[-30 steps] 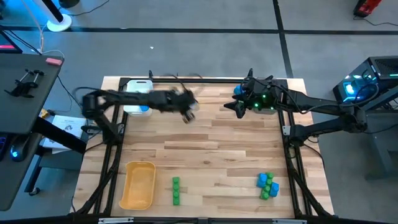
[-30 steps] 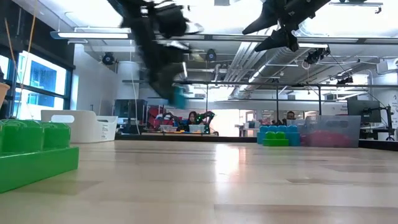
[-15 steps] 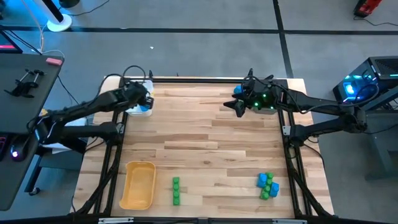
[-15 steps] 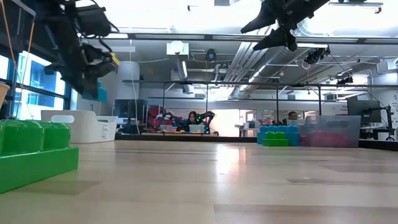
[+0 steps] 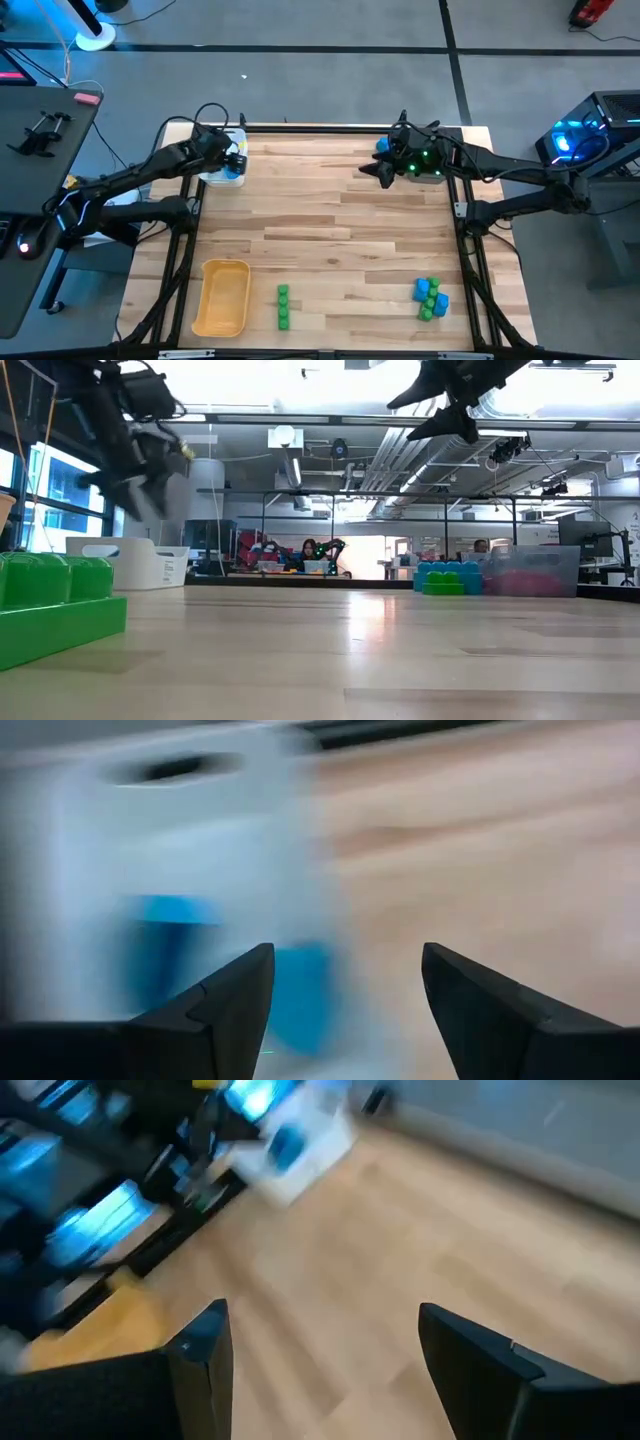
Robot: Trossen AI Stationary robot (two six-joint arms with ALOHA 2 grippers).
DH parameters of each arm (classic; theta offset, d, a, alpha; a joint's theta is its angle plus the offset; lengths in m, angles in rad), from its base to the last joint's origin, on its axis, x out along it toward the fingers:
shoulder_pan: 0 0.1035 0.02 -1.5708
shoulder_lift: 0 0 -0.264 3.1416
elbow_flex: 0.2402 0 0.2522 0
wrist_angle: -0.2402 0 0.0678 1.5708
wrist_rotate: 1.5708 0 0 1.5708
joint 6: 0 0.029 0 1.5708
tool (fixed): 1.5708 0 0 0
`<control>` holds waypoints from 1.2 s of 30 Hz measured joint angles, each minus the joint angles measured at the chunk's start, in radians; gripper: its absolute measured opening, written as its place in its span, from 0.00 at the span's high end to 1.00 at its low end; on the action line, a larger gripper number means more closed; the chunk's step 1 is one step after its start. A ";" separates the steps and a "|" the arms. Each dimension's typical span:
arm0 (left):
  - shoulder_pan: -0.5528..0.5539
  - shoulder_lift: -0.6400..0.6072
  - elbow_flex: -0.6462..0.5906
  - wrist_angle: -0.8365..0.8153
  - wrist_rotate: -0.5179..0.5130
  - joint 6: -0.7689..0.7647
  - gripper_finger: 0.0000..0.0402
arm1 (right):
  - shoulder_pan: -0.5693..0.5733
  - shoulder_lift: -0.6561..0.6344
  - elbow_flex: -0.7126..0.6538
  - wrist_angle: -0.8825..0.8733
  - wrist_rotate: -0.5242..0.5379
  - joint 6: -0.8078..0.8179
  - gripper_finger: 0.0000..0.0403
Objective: Sort blocks
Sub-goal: Put the blue game piece into the white bin
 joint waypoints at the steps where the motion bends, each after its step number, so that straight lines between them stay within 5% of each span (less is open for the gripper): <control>1: -0.016 -0.008 0.000 0.057 0.082 0.002 0.40 | 0.007 0.000 0.000 -0.029 -0.051 0.026 0.44; 4: -0.090 -0.033 0.000 0.287 0.235 0.021 0.40 | 0.067 0.000 -0.001 -0.159 -0.175 0.105 0.44; 10: -0.195 -0.036 0.001 0.686 0.240 0.028 0.40 | 0.385 0.002 -0.061 -0.323 -0.199 0.443 0.44; 19: -0.196 0.023 0.001 0.830 0.234 0.026 0.39 | 0.827 0.079 -0.120 -0.353 -0.118 1.265 0.44; 29: -0.185 0.065 0.001 0.831 0.282 0.026 0.39 | 0.937 0.259 -0.120 -0.401 -0.234 1.576 0.44; 36: -0.185 0.064 0.001 0.834 0.282 0.026 0.39 | 0.936 0.364 -0.120 -0.395 -0.292 1.582 0.44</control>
